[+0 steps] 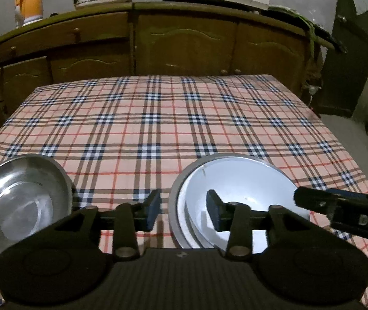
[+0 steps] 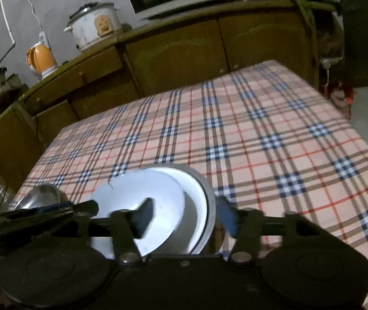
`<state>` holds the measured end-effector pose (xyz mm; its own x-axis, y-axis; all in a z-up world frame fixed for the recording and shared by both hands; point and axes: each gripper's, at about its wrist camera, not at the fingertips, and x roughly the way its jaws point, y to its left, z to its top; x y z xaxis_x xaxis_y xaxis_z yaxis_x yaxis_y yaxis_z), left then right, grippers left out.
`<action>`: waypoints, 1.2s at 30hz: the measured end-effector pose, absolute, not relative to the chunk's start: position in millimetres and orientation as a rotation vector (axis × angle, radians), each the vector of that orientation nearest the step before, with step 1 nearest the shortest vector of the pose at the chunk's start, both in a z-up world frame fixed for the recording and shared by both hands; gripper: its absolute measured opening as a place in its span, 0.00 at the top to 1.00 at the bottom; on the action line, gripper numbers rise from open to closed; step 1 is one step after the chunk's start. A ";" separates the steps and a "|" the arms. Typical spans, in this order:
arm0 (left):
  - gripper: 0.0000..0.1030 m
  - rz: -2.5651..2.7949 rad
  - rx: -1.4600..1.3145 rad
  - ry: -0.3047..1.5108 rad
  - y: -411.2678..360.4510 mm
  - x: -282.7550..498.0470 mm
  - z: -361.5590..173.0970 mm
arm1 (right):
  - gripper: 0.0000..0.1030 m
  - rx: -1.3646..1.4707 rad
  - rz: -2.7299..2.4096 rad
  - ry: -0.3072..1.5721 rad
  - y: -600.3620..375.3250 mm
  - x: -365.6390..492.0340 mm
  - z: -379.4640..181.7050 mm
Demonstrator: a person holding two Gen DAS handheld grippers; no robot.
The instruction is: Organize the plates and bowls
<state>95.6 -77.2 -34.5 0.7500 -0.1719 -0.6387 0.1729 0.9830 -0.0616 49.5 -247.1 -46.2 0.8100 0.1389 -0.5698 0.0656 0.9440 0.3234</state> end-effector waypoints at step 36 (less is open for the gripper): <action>0.27 -0.102 -0.117 0.699 -35.6 99.2 -37.7 | 0.18 0.045 0.216 0.618 -178.8 36.3 -59.8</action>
